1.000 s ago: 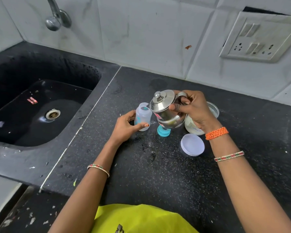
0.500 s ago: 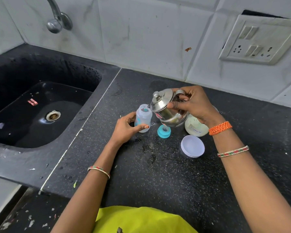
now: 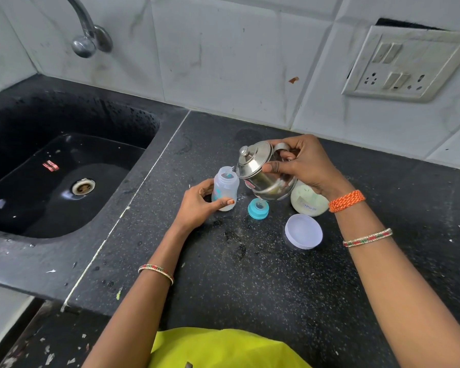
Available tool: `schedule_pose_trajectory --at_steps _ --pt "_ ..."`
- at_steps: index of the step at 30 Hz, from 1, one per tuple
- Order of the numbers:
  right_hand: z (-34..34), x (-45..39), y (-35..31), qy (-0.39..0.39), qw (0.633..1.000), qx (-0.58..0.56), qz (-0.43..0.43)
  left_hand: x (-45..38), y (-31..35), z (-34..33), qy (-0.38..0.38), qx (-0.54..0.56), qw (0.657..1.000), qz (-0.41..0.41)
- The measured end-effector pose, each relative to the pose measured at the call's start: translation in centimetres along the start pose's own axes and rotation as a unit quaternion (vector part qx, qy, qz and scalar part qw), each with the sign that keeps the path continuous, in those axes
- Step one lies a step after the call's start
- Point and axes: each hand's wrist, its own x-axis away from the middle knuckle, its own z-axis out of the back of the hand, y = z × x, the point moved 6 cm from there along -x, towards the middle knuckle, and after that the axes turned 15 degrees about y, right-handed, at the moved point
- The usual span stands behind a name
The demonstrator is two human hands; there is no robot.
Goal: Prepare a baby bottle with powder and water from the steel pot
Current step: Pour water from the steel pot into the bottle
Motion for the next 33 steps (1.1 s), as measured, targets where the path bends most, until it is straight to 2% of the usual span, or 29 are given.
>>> schedule_pose_trajectory --at_steps 5,10,25,33 --pt "0.5 -0.3 0.7 0.004 1.000 -0.015 -0.004 0.2 0.0 -0.3 -0.046 -0.015 0.999 0.001" --pt "0.9 -0.4 0.5 0.013 1.000 0.008 -0.005 0.7 0.4 -0.9 -0.072 -0.054 0.995 -0.033" --pt "1.4 0.1 0.0 0.035 0.999 -0.006 0.000 1.1 0.3 -0.6 -0.029 -0.084 0.995 -0.055" --pt "1.7 0.4 -0.1 0.045 0.999 0.010 -0.004 0.9 0.3 -0.2 -0.011 -0.061 0.997 -0.044"
